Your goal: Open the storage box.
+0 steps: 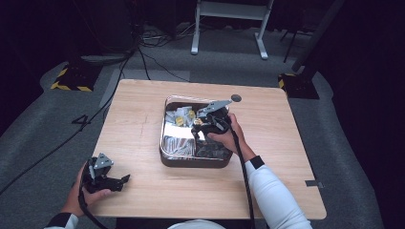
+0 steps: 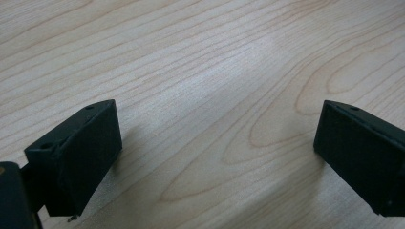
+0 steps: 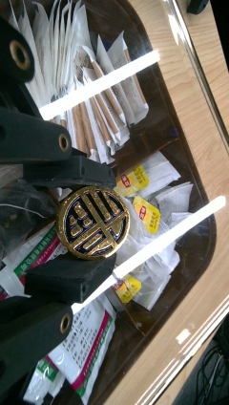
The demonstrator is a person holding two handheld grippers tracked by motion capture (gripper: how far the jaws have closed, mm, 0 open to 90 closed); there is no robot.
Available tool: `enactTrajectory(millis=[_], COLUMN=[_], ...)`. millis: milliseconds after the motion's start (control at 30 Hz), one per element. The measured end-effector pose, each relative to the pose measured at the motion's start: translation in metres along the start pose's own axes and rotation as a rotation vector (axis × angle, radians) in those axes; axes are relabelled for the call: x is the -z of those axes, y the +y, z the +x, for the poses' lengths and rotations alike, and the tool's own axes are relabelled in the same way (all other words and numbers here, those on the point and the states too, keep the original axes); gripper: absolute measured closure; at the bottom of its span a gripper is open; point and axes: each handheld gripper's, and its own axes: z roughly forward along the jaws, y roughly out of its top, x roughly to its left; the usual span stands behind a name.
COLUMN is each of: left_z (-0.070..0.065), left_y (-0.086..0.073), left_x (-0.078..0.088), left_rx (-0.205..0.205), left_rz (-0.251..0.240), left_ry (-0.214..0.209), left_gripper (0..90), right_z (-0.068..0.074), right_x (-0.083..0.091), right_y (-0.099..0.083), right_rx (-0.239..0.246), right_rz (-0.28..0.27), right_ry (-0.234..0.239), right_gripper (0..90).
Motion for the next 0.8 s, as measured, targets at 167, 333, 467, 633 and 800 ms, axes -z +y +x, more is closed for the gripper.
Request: enactTrajectory(millis=[167,333,467,633,800], left_z=[0.0,0.0,0.0,0.0,0.001], left_y=[0.0,0.0,0.0,0.0,-0.001], left_x=[0.0,0.0,0.0,0.0,0.0], left_rx=[0.0,0.0,0.0,-0.003,-0.005], left_rz=[0.0,0.0,0.0,-0.002,-0.002], left_ry=[0.0,0.0,0.0,-0.001,-0.001], left_gripper=[2.6,2.6,2.6,2.6,2.7], right_z=[0.002,0.0,-0.001,-0.006,-0.014], right_x=[0.007,0.012,0.017,0.026,0.037], right_y=[0.004,0.006,0.007,0.005,0.001], right_rx=[0.015,0.011,0.007,0.007,-0.005], right_rz=[-0.012,-0.028,-0.036,-0.047,-0.051], right_ry=[-0.012,-0.01,-0.016,-0.025,-0.037], right_gripper=[58.7,58.7,58.7,58.7,58.7])
